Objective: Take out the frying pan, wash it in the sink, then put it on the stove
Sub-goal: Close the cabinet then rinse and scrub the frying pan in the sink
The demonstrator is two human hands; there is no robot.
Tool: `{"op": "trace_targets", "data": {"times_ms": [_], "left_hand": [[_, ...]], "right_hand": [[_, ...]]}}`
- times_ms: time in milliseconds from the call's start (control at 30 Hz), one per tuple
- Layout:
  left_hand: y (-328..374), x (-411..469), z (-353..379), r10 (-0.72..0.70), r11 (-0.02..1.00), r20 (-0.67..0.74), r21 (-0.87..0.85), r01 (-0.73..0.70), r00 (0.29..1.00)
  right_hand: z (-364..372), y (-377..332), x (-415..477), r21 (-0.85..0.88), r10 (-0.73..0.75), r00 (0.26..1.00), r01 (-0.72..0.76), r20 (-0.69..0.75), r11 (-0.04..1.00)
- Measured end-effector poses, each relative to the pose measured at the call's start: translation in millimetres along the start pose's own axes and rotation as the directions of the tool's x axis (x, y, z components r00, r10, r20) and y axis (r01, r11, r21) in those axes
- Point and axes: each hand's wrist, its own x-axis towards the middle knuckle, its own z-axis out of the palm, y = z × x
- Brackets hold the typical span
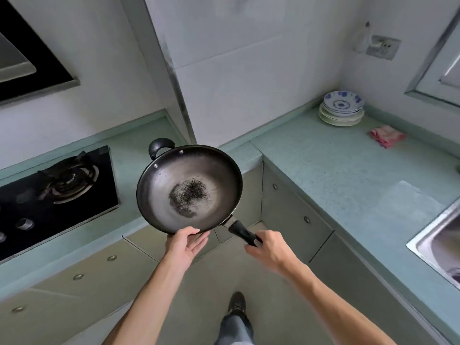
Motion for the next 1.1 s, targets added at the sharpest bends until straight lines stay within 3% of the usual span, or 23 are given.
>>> {"op": "trace_targets", "data": {"times_ms": [400, 900, 1100], "left_hand": [[-137, -94, 101, -0.093, 0.957, 0.215, 0.289, 0.028, 0.972], [-301, -169, 264, -0.298, 0.798, 0.448, 0.601, -0.037, 0.843], [-371, -185, 331, -0.396, 0.709, 0.474, 0.702, -0.067, 0.786]], "right_hand": [[-64, 131, -162, 0.18, 0.198, 0.945, -0.154, -0.26, 0.972], [-130, 269, -286, 0.55, 0.595, 0.696, -0.337, -0.401, 0.765], [-164, 323, -310, 0.609, 0.689, 0.579, -0.374, -0.436, 0.7]]}}
